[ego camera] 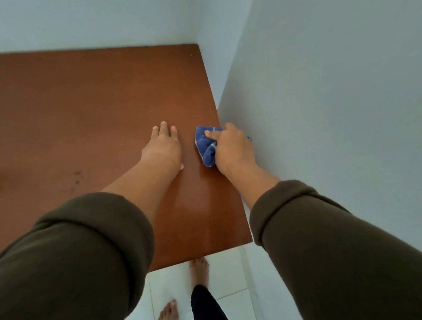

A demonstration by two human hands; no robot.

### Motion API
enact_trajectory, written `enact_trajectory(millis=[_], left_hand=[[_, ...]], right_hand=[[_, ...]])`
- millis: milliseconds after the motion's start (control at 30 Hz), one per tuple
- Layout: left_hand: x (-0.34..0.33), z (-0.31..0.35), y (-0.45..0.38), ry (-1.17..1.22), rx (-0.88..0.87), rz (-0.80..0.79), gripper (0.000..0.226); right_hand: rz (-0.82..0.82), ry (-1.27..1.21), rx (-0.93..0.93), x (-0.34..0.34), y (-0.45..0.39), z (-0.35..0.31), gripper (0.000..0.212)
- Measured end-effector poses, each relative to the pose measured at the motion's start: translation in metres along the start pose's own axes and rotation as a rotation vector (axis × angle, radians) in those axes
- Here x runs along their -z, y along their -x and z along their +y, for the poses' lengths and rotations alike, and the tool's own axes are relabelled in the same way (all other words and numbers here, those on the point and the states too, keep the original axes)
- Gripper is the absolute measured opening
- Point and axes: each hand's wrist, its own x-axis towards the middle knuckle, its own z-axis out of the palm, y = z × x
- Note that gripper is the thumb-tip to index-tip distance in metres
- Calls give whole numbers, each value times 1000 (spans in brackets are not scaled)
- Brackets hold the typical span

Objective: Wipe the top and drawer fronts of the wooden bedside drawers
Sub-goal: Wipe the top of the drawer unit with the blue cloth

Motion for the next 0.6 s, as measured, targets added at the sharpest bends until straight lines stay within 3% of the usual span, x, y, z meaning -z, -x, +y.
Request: enact_trajectory(millis=[333, 467, 600], left_hand=[[-50, -4, 61, 4, -92, 3, 91], [-70, -10, 80, -17, -133, 24, 83], [-86, -18, 91, -65, -166, 42, 76]], right_hand=[[48, -37, -165, -29, 96, 19, 33], [28, -23, -129, -40, 137, 28, 50], [33, -47, -173, -49, 168, 35, 52]])
